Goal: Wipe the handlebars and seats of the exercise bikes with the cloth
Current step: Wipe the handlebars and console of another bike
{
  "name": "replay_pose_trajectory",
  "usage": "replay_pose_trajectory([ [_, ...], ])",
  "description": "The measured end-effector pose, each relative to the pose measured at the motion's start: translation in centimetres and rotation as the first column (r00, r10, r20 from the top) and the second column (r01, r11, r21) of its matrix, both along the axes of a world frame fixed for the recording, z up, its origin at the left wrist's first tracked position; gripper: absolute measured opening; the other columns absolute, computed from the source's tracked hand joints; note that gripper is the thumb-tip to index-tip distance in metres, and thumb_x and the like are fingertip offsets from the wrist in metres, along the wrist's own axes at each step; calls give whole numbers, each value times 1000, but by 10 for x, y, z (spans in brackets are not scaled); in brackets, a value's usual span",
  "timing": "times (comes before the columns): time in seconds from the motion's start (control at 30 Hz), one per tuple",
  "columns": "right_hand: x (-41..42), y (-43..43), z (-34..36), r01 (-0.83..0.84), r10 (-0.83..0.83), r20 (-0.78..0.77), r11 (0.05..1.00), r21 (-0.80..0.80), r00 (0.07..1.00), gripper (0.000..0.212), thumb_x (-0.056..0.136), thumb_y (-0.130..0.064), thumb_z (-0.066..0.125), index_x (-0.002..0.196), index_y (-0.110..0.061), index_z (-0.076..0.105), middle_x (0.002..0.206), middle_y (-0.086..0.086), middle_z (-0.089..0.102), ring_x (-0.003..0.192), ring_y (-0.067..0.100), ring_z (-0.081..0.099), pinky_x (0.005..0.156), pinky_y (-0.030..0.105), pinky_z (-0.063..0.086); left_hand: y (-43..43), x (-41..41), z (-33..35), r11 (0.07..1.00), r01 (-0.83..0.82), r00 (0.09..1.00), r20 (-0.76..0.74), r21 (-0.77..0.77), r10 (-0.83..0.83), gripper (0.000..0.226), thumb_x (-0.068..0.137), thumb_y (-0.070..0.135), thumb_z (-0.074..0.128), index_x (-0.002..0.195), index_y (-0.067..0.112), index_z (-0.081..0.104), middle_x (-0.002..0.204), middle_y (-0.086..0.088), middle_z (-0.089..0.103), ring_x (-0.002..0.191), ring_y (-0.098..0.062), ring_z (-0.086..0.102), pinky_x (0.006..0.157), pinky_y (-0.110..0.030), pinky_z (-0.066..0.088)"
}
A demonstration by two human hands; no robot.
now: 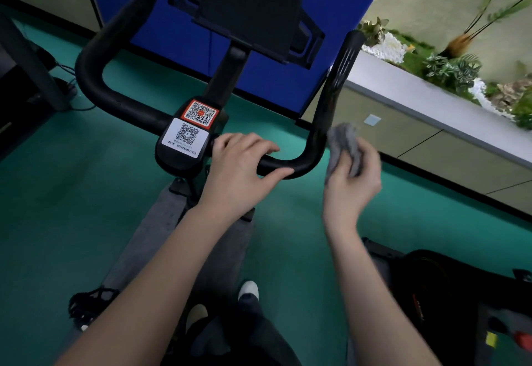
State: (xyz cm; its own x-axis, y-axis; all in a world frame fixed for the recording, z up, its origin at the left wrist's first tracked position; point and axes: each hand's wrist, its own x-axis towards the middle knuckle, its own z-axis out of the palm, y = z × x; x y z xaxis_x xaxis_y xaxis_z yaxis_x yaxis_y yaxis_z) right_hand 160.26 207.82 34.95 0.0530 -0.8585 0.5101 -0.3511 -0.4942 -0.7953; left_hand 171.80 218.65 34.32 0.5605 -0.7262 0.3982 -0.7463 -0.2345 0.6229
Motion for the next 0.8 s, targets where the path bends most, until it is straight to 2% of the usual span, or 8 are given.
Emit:
replay_pose_trajectory([
  [0.03,0,12,-9,32,-37,66,997,77,997,20,86,6,53,102,1,63,99,12,66,93,23,61,86,26,46,-4,-4,1,1000,-7,1000,19,4,7,37,81,51,64,101,20,68,96,7,65,97,-17,58,101,-28,22],
  [0.17,14,56,-30,28,-143,293,931,365,945,22,90,2,56,108,-11,55,107,4,62,100,16,59,89,21,45,-21,-21,0,998,1,997,81,61,-6,34,83,48,60,103,22,69,94,8,69,93,-15,63,105,-34,27],
  [0.27,25,57,-29,-47,-227,425,837,545,876,23,91,2,53,105,-16,51,112,13,61,104,26,61,93,39,50,-25,-24,-5,998,-26,995,99,63,20,28,82,47,60,98,26,70,88,11,69,85,-13,63,97,-32,28],
  [0.37,28,31,-27,-129,-309,492,730,672,814,21,93,4,50,109,-7,54,114,23,61,99,29,61,99,50,47,-27,-24,-6,997,-37,995,98,61,31,27,82,49,59,97,30,70,86,13,68,82,-10,62,88,-29,27],
  [0.43,24,23,-28,-247,-298,552,663,707,779,21,94,4,49,114,1,53,106,21,63,92,26,61,97,51,48,-28,-24,-5,998,-48,996,83,51,44,26,81,50,59,97,32,70,86,14,68,80,-8,62,85,-27,25],
  [0.53,17,35,-34,-425,-224,623,560,712,749,15,95,3,48,109,0,54,85,10,63,75,20,60,73,38,51,-28,-25,-4,997,-61,996,73,46,58,26,81,50,59,97,33,70,86,16,67,81,-7,61,83,-24,21],
  [0.6,14,44,-35,-515,-187,658,482,709,730,15,94,5,49,106,-1,55,79,9,62,71,19,58,65,31,49,-29,-25,-4,997,-62,996,72,47,59,27,82,51,57,97,34,70,86,17,66,82,-6,60,84,-23,21],
  [0.8,6,33,-33,-633,-111,706,361,684,700,18,93,7,46,104,0,59,80,10,68,72,18,65,65,27,56,-29,-26,-2,996,-65,996,65,56,62,28,82,51,56,99,34,70,88,17,66,82,-6,60,85,-24,22],
])
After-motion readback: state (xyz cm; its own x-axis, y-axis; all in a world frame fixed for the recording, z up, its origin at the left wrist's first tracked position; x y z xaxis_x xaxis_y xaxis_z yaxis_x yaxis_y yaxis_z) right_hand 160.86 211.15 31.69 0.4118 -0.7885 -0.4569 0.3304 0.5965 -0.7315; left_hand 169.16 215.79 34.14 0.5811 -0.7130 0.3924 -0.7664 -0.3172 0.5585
